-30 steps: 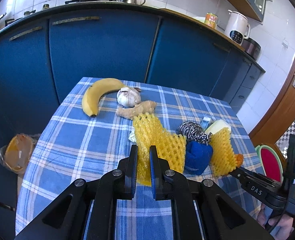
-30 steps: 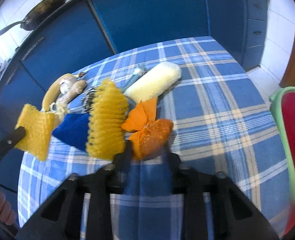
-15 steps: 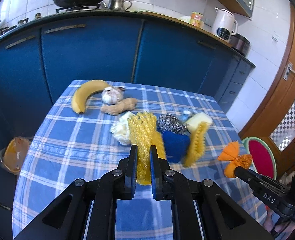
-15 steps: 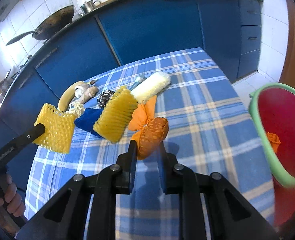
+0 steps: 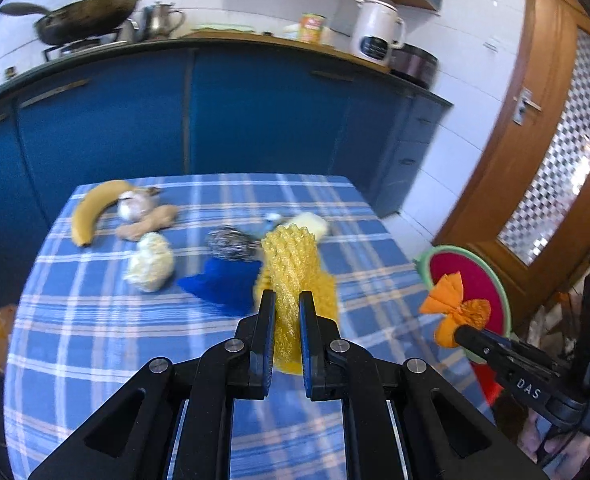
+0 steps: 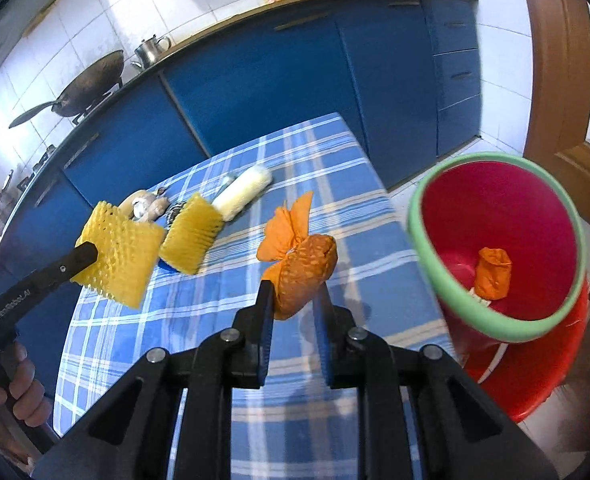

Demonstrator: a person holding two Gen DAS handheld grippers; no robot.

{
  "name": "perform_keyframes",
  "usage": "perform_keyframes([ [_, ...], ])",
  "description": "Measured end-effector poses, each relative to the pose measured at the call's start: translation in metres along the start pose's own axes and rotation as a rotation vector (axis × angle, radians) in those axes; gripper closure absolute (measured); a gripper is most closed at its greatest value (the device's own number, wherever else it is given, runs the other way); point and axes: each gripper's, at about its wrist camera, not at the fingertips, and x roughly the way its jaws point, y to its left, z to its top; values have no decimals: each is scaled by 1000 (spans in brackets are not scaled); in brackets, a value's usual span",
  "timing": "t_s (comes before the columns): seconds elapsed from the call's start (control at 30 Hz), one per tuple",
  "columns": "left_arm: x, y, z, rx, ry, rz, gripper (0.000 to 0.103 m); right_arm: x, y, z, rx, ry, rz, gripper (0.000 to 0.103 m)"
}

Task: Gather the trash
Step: 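Grasp the orange bow-tied bag with the right tool, then carry the net and orange bag over the red bucket and open both tools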

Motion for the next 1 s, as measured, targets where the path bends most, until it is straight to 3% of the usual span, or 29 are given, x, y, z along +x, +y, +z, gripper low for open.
perform_keyframes([
  [0.57, 35, -112, 12, 179, 50, -95, 92, -38, -82, 9, 77, -67, -85, 81],
  [1.0, 91, -187, 12, 254, 106, -189, 92, -34, -154, 9, 194, -54, -154, 80],
])
